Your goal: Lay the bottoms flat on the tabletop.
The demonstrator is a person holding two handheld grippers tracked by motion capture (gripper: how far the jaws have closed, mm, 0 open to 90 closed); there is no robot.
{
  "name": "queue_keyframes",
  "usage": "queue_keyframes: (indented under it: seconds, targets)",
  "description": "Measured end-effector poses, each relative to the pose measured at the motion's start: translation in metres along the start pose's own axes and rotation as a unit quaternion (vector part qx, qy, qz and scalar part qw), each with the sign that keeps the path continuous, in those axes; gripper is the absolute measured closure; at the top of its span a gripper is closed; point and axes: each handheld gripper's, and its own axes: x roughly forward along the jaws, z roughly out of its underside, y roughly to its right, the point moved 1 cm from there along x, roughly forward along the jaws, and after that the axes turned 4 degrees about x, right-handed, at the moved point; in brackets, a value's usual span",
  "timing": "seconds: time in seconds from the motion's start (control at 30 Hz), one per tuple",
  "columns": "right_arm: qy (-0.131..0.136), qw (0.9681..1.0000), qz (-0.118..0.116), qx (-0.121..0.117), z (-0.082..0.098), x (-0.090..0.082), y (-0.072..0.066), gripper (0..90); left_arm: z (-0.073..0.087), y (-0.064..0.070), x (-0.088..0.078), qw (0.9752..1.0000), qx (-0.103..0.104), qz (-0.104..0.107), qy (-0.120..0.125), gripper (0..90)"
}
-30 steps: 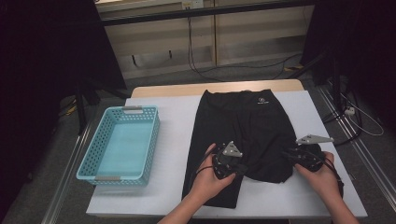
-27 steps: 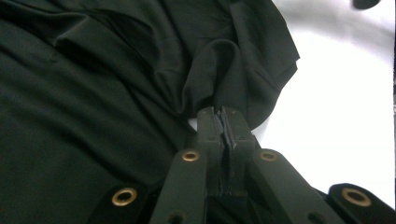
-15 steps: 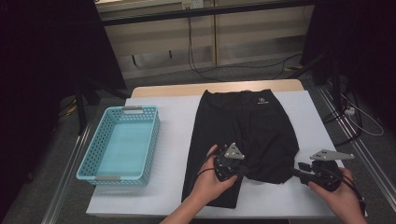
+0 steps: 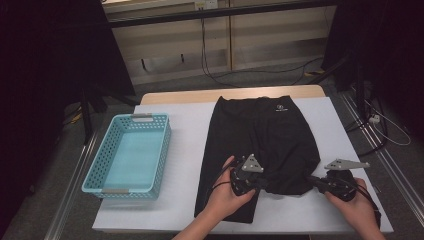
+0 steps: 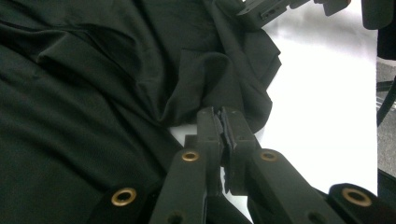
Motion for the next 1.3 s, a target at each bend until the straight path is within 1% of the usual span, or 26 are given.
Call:
queue_keyframes:
  seconds: [0.1, 0.13, 0.17, 0.2, 0.3, 0.33, 0.37, 0.4, 0.43, 0.47, 0.57, 0.6, 0.63, 0.7, 0.73, 0.77, 0.8, 0.83, 0.87, 0.9, 0.93, 0.97, 1.0, 1.13, 1.2, 1.3]
  targets:
    - [0.002, 1.0, -0.004, -0.004, -0.002, -0.004, -0.002, 90.0, -0.001, 0.002, -0.001, 1.0, 0.001, 0.003, 0.006, 87.1]
    - [0.005, 1.0, -0.004, -0.004, -0.002, -0.007, -0.002, 90.0, -0.002, 0.004, -0.002, 0.9999, 0.006, 0.004, 0.009, 87.1]
    - [0.012, 0.9999, -0.004, -0.007, -0.002, -0.016, -0.002, 90.0, -0.004, 0.006, -0.003, 0.9999, 0.008, 0.006, 0.01, 87.0]
    - [0.012, 0.9999, -0.004, -0.007, -0.002, -0.016, -0.002, 90.0, -0.005, 0.008, -0.005, 0.9998, 0.012, 0.008, 0.011, 87.0]
    - [0.019, 0.9998, 0.002, -0.006, 0.0, -0.031, -0.002, 90.0, -0.009, 0.016, -0.008, 0.9995, 0.019, 0.018, 0.02, 86.9]
    - [0.024, 0.9997, 0.009, -0.006, 0.002, -0.042, 0.0, 90.0, -0.012, 0.021, -0.01, 0.9991, 0.022, 0.026, 0.026, 86.7]
    - [0.024, 0.9997, 0.009, -0.006, 0.002, -0.042, 0.0, 90.0, -0.012, 0.021, -0.01, 0.9991, 0.022, 0.026, 0.026, 86.7]
    - [0.028, 0.9995, 0.012, -0.003, 0.003, -0.047, 0.0, 90.0, -0.013, 0.023, -0.01, 0.9989, 0.024, 0.028, 0.027, 86.7]
    - [0.029, 0.9994, 0.019, -0.001, 0.005, -0.057, 0.002, 90.0, -0.014, 0.025, -0.011, 0.9988, 0.022, 0.033, 0.03, 86.6]
    - [0.029, 0.9994, 0.019, -0.001, 0.005, -0.057, 0.002, 90.0, -0.014, 0.027, -0.011, 0.9985, 0.019, 0.04, 0.032, 86.6]
    - [0.025, 0.9992, 0.03, 0.001, 0.01, -0.072, 0.002, 90.0, -0.015, 0.034, -0.01, 0.9978, 0.02, 0.053, 0.033, 86.6]
    - [0.026, 0.9992, 0.03, 0.002, 0.012, -0.076, 0.002, 90.0, -0.015, 0.036, -0.01, 0.9975, 0.024, 0.058, 0.031, 86.5]
    - [0.016, 0.9992, 0.037, 0.002, 0.015, -0.084, 0.003, 90.0, -0.015, 0.039, -0.009, 0.9971, 0.024, 0.064, 0.033, 85.7]
    - [0.0, 0.999, 0.044, -0.001, 0.017, -0.086, 0.005, 90.0, -0.014, 0.044, -0.007, 0.9963, 0.021, 0.077, 0.03, 82.8]
    - [0.0, 0.999, 0.044, -0.001, 0.017, -0.086, 0.005, 90.0, -0.013, 0.047, -0.005, 0.9958, 0.02, 0.086, 0.025, 82.8]
    - [-0.001, 0.9988, 0.05, -0.002, 0.018, -0.086, 0.007, 89.6, -0.012, 0.048, -0.004, 0.9958, 0.026, 0.086, 0.019, 80.9]
    - [-0.007, 0.9986, 0.053, -0.006, 0.019, -0.085, 0.008, 86.8, -0.011, 0.049, -0.004, 0.9958, 0.029, 0.086, 0.014, 79.6]
    - [-0.017, 0.9985, 0.051, -0.01, 0.019, -0.082, 0.008, 81.9, -0.01, 0.049, -0.003, 0.9961, 0.028, 0.083, 0.014, 76.0]
    - [-0.017, 0.9983, 0.054, -0.016, 0.019, -0.08, 0.008, 75.6, -0.01, 0.046, -0.004, 0.9969, 0.029, 0.072, 0.013, 68.0]
    - [-0.01, 0.998, 0.06, -0.018, 0.019, -0.077, 0.007, 72.2, -0.01, 0.043, -0.005, 0.9978, 0.023, 0.059, 0.016, 57.1]
    - [-0.015, 0.9978, 0.061, -0.02, 0.019, -0.074, 0.006, 71.0, -0.009, 0.039, -0.006, 0.9981, 0.022, 0.052, 0.025, 48.2]
    - [-0.017, 0.9979, 0.059, -0.021, 0.018, -0.071, 0.005, 68.3, -0.009, 0.035, -0.007, 0.9984, 0.021, 0.046, 0.026, 45.4]
    - [-0.017, 0.9978, 0.06, -0.022, 0.017, -0.068, 0.003, 64.3, -0.008, 0.031, -0.009, 0.9986, 0.021, 0.042, 0.024, 45.6]
    - [-0.016, 0.9978, 0.059, -0.027, 0.015, -0.058, 0.0, 62.4, -0.005, 0.02, -0.011, 0.9994, 0.017, 0.018, 0.025, 35.1]
    - [-0.015, 0.9984, 0.048, -0.027, 0.015, -0.053, -0.001, 59.3, -0.004, 0.015, -0.012, 0.9994, 0.024, 0.003, 0.025, 29.6]
    - [-0.02, 0.9978, 0.054, -0.032, 0.017, -0.047, -0.002, 51.0, -0.002, 0.006, -0.017, 0.9997, 0.013, -0.005, 0.022, 25.2]
